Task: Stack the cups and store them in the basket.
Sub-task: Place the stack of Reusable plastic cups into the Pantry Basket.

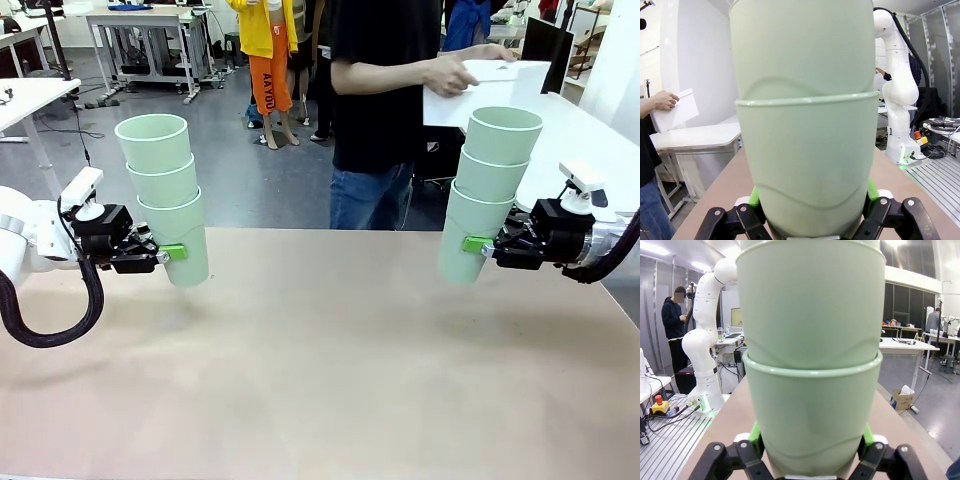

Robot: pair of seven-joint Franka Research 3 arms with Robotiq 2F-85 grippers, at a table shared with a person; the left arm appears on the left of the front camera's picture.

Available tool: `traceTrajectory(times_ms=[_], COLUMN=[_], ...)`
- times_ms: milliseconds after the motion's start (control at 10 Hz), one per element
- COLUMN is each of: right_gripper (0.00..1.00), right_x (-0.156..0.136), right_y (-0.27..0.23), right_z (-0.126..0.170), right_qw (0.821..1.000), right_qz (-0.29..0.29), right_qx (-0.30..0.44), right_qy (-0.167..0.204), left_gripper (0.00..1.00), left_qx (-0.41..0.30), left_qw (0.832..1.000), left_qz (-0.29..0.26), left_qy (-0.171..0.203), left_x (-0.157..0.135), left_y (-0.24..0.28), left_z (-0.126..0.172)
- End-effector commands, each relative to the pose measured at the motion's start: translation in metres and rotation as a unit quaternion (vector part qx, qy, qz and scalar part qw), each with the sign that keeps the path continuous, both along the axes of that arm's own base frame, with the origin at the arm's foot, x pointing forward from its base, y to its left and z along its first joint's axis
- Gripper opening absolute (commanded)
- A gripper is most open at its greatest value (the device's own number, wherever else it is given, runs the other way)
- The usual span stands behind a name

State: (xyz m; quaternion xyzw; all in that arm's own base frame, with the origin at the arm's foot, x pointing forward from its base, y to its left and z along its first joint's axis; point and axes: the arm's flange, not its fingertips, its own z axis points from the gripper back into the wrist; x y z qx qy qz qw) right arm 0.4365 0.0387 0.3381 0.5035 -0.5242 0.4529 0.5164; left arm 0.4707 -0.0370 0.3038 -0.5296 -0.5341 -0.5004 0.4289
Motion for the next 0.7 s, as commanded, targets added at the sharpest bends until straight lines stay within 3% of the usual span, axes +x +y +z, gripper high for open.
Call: traceTrajectory(times_ms=[0, 600], right_gripper=[0.86, 0.86], right_x=[-0.0003, -0.0003], right_y=[0.0003, 0.0003], right_z=[0.0052, 0.0052], right_qw=[1.0, 1.0], right_qz=[0.002, 0.002], right_qx=[-0.002, -0.002], right_qy=[-0.005, -0.005], left_gripper=[0.85, 0.85], left_qx=[-0.002, -0.002], left_qw=[1.0, 1.0], left_qz=[-0.002, -0.002], left_qy=[-0.004, -0.004], left_x=[-0.0015, -0.0015], left_y=[-0.0008, -0.0008], left_z=[0.0043, 0.0043])
